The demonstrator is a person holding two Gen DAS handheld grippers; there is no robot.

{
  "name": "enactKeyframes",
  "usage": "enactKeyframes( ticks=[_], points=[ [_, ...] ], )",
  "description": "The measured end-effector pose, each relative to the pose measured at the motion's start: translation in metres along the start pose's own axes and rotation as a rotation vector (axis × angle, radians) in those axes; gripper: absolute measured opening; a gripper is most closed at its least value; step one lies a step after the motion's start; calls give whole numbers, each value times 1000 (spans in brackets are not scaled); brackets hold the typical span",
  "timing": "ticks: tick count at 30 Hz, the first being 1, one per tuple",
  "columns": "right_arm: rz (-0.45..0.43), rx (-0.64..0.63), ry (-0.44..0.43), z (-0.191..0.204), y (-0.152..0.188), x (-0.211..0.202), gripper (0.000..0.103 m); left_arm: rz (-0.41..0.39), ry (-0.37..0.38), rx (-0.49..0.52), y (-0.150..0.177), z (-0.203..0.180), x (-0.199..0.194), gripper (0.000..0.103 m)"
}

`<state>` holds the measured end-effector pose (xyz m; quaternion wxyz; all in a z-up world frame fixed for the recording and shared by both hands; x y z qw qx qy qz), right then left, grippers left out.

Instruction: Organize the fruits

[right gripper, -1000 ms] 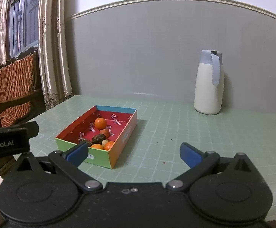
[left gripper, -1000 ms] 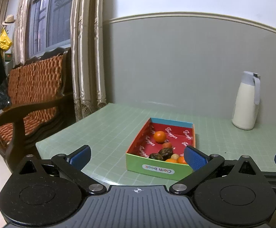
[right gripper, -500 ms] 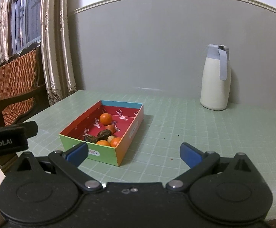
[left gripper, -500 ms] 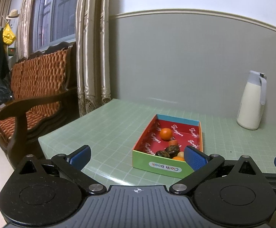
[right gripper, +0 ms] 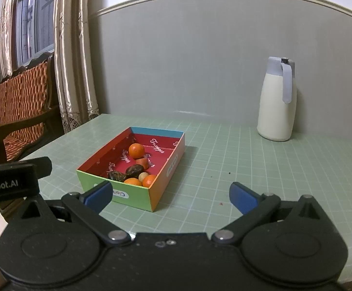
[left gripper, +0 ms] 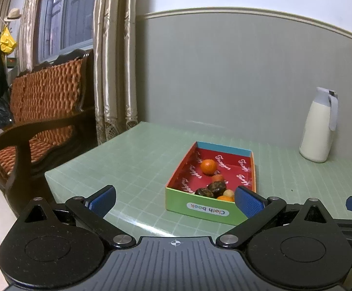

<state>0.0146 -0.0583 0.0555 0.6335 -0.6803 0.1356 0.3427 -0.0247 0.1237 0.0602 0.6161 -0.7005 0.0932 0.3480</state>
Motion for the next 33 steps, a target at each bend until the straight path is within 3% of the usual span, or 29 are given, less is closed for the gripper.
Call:
enactKeyframes(
  ticks=[33],
  points=[
    [-6,-37,-2,9,-2,5,103,-16,11,29,-1,-8,4,103]
  ],
)
Point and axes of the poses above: each gripper's, at about its wrist camera, not at the fingertips, and x roughly the way its jaws point, z to its left, y to its underside, the point moved 6 cm from there along x, roughly the way its jaws point, and after that the axes turned 13 degrees about z, right-handed, at the moved point
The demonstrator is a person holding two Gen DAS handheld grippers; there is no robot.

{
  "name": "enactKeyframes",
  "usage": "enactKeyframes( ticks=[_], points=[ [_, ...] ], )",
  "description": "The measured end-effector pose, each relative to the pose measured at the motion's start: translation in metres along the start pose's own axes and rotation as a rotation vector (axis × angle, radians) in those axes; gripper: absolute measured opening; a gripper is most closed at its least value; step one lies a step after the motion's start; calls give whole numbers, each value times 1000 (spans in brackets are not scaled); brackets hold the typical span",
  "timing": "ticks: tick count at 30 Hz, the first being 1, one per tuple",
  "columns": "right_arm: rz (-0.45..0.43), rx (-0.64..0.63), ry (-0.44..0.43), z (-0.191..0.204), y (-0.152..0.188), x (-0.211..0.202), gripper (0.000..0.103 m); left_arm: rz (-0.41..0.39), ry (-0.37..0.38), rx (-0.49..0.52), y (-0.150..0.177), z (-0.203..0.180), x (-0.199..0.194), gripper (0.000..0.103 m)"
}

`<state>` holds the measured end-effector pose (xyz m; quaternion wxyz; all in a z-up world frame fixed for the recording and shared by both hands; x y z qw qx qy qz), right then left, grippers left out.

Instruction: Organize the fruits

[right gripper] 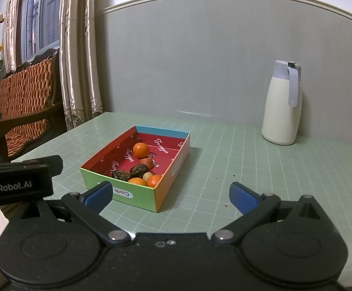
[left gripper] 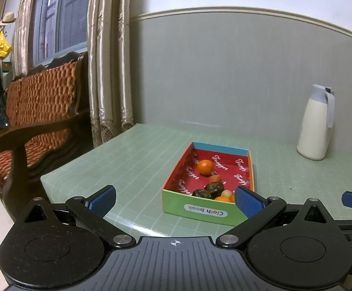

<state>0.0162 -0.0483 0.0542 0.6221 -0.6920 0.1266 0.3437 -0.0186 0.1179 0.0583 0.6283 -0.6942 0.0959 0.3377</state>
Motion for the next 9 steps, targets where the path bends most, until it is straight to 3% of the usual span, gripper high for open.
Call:
enactKeyframes(
  ticks=[9],
  points=[
    [-21,1,-2,1,-6,-3,103,-40,12,17,-7,-7,-8,103]
  ],
)
Point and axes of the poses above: each gripper's, at about its wrist camera, not at the fingertips, and x roughly the way its jaws point, z to its left, y to its underside, the point moved 6 cm from there along x, roughly the way its jaws point, and after that the axes turned 13 degrees about z, right-handed, at the moved point
